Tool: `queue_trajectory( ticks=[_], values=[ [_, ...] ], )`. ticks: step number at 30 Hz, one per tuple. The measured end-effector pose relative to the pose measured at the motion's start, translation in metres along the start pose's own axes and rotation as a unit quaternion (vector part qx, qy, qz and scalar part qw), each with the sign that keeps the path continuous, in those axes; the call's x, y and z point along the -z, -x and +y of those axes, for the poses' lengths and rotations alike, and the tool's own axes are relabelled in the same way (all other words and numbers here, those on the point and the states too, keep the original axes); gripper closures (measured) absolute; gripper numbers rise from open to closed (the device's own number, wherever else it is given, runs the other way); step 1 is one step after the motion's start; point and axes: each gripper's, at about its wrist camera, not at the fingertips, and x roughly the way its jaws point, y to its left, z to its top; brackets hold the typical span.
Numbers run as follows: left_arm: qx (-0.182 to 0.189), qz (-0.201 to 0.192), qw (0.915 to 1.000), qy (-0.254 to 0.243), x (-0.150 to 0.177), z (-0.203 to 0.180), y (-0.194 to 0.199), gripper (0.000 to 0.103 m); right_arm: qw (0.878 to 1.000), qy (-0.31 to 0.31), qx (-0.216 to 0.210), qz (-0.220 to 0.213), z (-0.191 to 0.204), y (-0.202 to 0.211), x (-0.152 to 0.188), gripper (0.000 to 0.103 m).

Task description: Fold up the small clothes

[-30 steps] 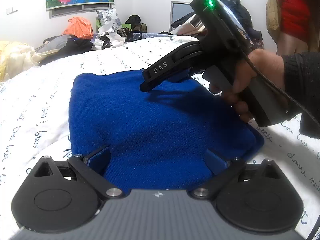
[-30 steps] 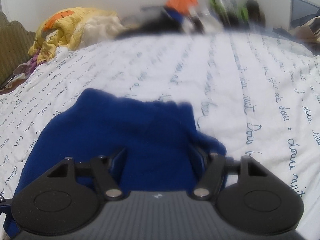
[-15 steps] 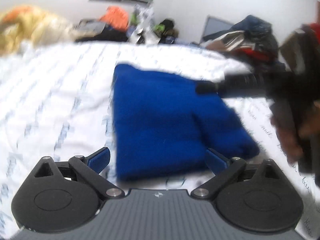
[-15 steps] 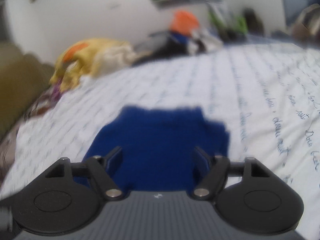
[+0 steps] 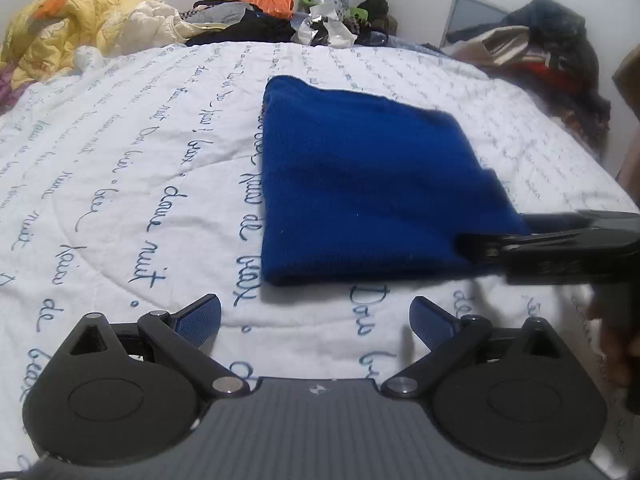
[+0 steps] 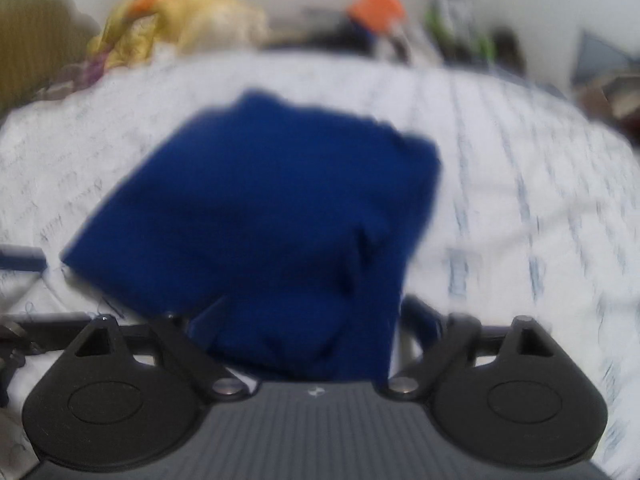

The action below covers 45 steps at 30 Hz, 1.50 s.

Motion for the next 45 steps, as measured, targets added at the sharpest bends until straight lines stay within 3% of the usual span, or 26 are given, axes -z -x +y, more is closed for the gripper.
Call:
queue_trajectory(
  ticks=[6, 9, 12, 15, 19, 35, 45],
  values=[
    [-0.017, 0.010, 0.9994, 0.028, 0.009, 0.006, 0.002, 0.000, 0.998, -0.047, 0.038, 0.009, -0.006, 0.039, 0.026, 0.008],
    [-0.035, 0.006, 0.9993, 0.008, 0.012, -0.003, 0.001, 0.000, 0.997, -0.031, 0.069, 0.007, 0.004, 0.041, 0.042, 0.000],
    [-0.058, -0.004, 0.9980, -0.025, 0.015, -0.014, -0.005, 0.000, 0.994, -0.057, 0.097, -0.008, 0.012, 0.042, 0.048, 0.000],
    [-0.057, -0.025, 0.9977, -0.025, 0.020, -0.015, -0.005, 0.000, 0.992, -0.066, 0.109, -0.024, 0.016, 0.042, 0.051, 0.000],
    [-0.056, -0.042, 0.9972, -0.026, 0.026, -0.014, -0.003, 0.000, 0.991, -0.069, 0.112, -0.030, 0.015, 0.039, 0.054, 0.000],
    [-0.065, -0.006, 0.9978, -0.009, 0.017, -0.017, -0.004, 0.000, 0.991, -0.072, 0.111, -0.033, 0.015, 0.039, 0.056, 0.000],
    [-0.069, -0.017, 0.9974, -0.007, 0.020, -0.018, -0.003, 0.000, 0.991, -0.072, 0.111, -0.033, 0.015, 0.039, 0.056, 0.000]
  ],
)
